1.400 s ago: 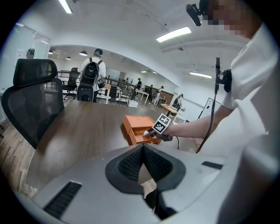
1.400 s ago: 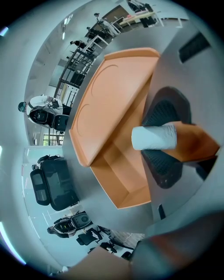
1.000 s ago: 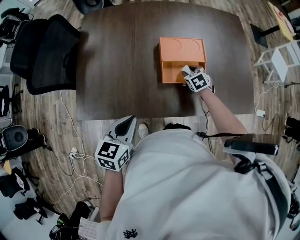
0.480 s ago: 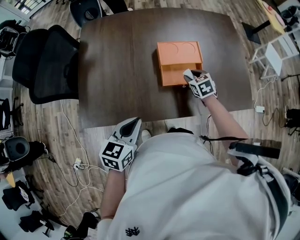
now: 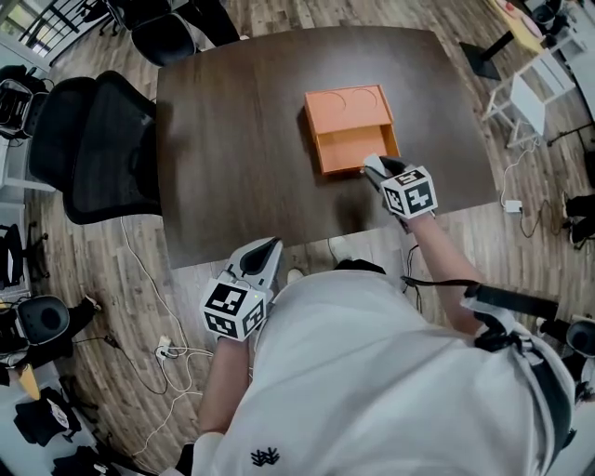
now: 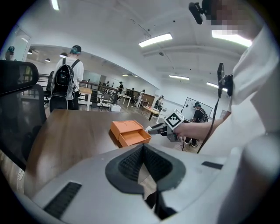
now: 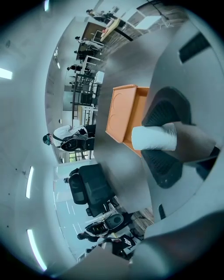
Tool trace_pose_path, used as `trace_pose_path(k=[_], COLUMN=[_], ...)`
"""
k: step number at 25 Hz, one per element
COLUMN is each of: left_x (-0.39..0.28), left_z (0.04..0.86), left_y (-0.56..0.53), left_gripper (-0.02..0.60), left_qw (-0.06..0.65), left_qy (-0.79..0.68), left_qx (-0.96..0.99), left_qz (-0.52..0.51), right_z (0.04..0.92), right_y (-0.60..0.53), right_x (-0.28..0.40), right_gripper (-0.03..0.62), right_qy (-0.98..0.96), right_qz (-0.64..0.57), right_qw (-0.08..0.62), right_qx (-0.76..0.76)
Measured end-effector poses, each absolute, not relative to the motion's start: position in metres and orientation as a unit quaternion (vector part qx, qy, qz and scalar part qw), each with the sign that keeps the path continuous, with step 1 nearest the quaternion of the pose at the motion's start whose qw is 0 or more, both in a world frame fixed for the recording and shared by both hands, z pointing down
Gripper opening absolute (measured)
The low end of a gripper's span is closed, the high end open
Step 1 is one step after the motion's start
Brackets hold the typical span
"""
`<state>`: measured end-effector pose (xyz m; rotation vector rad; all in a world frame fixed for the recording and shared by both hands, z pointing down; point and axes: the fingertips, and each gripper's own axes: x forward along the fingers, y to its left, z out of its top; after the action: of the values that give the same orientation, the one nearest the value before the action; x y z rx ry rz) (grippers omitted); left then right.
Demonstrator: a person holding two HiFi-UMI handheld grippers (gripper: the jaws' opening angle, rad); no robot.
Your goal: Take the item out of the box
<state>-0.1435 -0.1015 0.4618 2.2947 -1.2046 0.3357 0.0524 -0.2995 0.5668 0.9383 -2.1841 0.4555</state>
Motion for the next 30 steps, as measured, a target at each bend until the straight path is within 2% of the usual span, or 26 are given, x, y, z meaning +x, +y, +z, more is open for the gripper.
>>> trace_pose_path(k=[10, 30], left_x=[-0.153, -0.141], left_z=[0.459, 0.464], left_y=[-0.071, -0.012], left_gripper=[0.011, 0.011], left_qw=[0.252, 0.231], left_qy=[-0.416, -0.356], left_qx=[0.866, 0.894], left_qz=[0.119, 0.145], right_z=[0.539, 0.512], right_y=[-0.225, -0.112], right_x=[0.052, 0.034], right_gripper=[0.164, 0.164], right_qy=[-0.846, -0.855], right_qz=[0.197, 0.204], right_qw=[0.317, 0.294], right_qx=[0.38, 0.375])
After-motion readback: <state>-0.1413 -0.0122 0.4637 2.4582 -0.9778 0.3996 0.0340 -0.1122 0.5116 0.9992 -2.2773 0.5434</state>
